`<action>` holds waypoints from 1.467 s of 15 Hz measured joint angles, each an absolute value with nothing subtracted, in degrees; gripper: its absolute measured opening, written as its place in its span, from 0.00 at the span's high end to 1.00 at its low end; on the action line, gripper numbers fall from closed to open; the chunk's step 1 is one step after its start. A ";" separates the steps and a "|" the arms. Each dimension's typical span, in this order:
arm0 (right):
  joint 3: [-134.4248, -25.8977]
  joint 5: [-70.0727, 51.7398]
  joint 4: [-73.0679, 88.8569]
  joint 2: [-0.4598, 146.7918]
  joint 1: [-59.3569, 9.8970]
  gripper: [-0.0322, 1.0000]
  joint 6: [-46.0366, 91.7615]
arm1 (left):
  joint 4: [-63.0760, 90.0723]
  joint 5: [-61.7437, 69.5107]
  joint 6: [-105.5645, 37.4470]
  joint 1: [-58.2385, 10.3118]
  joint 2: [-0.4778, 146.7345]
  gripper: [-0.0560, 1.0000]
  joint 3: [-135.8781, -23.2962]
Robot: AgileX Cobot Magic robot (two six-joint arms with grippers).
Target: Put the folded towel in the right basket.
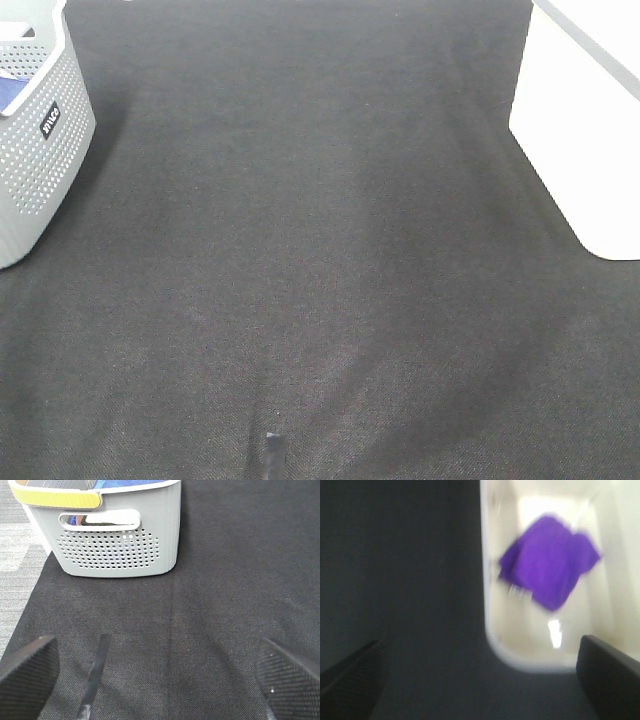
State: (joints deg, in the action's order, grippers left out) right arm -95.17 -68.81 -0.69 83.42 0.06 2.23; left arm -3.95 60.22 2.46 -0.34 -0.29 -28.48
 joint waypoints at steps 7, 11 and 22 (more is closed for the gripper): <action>-46.24 -63.77 0.74 23.95 0.06 0.03 2.86 | -3.95 60.22 2.46 -0.34 -0.29 0.01 -28.48; -39.82 -66.18 0.74 9.34 0.06 0.03 2.86 | -3.95 60.22 2.46 -0.34 -0.29 0.01 -28.48; -26.47 -64.06 0.80 -0.23 0.06 0.03 2.64 | -3.95 60.22 2.46 -0.34 -0.29 0.01 -28.48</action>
